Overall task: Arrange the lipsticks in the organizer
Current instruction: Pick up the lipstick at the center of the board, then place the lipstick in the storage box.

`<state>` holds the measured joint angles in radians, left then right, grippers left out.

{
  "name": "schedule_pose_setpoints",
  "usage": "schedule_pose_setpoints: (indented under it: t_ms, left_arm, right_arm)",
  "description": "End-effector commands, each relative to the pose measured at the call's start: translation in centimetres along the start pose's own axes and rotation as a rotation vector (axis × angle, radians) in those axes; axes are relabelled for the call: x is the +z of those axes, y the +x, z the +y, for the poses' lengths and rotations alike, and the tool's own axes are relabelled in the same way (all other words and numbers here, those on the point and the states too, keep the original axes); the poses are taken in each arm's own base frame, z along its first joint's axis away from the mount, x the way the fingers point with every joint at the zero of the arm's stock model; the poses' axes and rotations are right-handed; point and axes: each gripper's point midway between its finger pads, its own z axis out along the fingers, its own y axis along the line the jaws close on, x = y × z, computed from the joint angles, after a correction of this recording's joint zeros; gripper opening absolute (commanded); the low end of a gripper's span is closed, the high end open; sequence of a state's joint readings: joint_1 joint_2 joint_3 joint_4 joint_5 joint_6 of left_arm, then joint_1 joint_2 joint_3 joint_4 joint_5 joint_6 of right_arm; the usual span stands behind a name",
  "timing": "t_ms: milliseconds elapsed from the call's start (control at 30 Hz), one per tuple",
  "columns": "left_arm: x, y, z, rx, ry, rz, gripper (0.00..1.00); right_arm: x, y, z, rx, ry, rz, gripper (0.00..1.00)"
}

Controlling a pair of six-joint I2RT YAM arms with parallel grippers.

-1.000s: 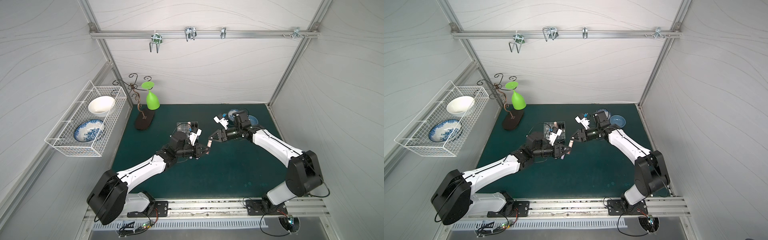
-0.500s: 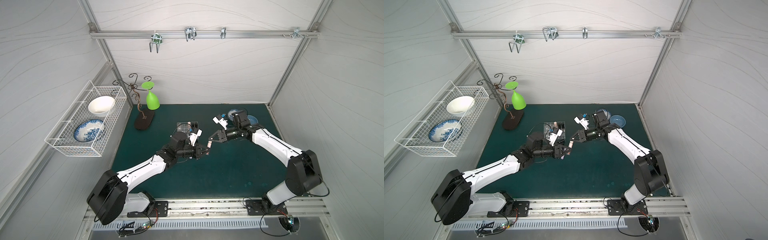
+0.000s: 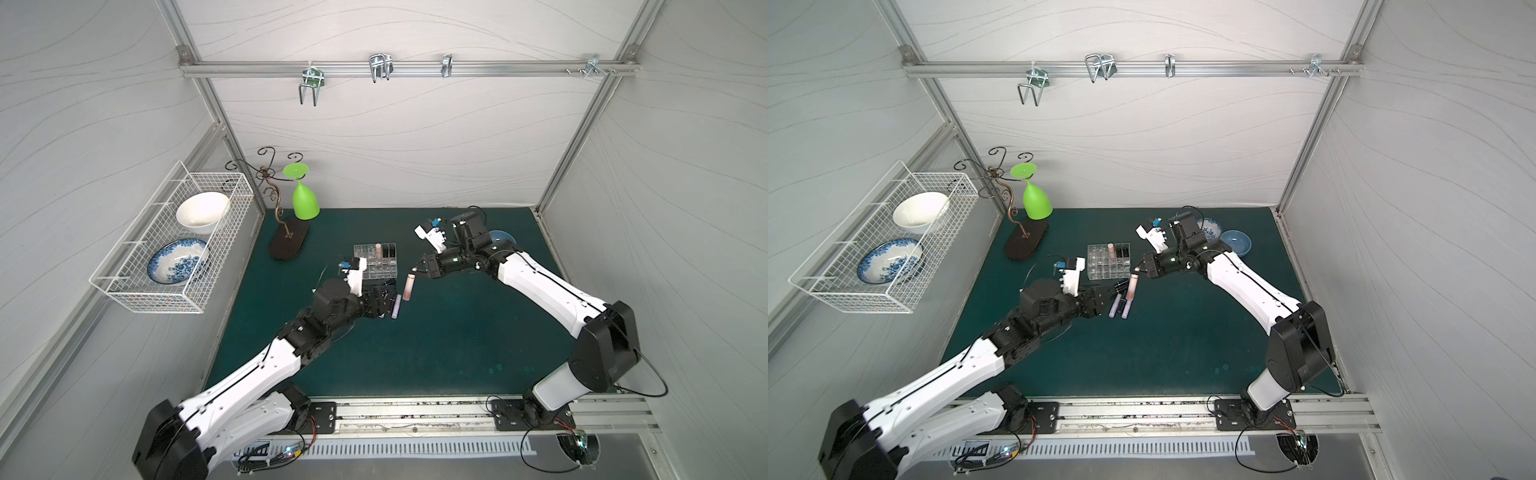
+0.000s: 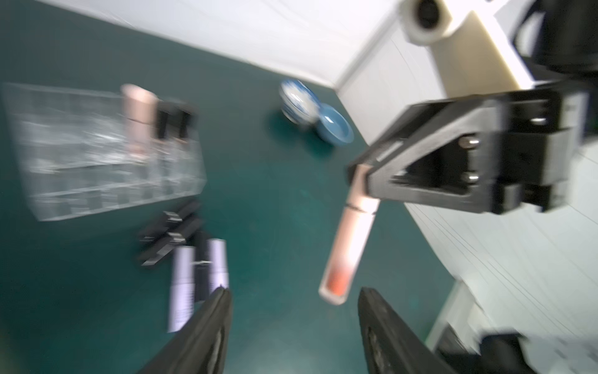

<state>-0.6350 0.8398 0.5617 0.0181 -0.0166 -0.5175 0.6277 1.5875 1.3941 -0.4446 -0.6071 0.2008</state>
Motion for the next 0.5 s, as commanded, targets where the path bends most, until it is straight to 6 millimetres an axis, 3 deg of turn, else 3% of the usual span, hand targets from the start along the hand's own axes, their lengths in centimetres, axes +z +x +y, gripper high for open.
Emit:
schedule_pose_setpoints:
  t_ms: [0,133,467]
  left_arm:
    - [-2.4,-2.3,4.6,0.015,-0.237,-0.155,0.64]
    - [-3.5,-2.8,6.7,-0.012,-0.298,-0.189,0.62]
    - [-3.4,-2.4,10.8,-0.115,-0.357,-0.195,0.55]
  right_arm:
    - [1.4,-2.2,-1.6,-0.071,0.165,-0.034,0.18]
    - [3.4,-4.6,-2.2,-0.152,0.253,-0.086,0.18]
    - [8.5,-9.0,-4.5,-0.282,0.403,-0.158,0.18]
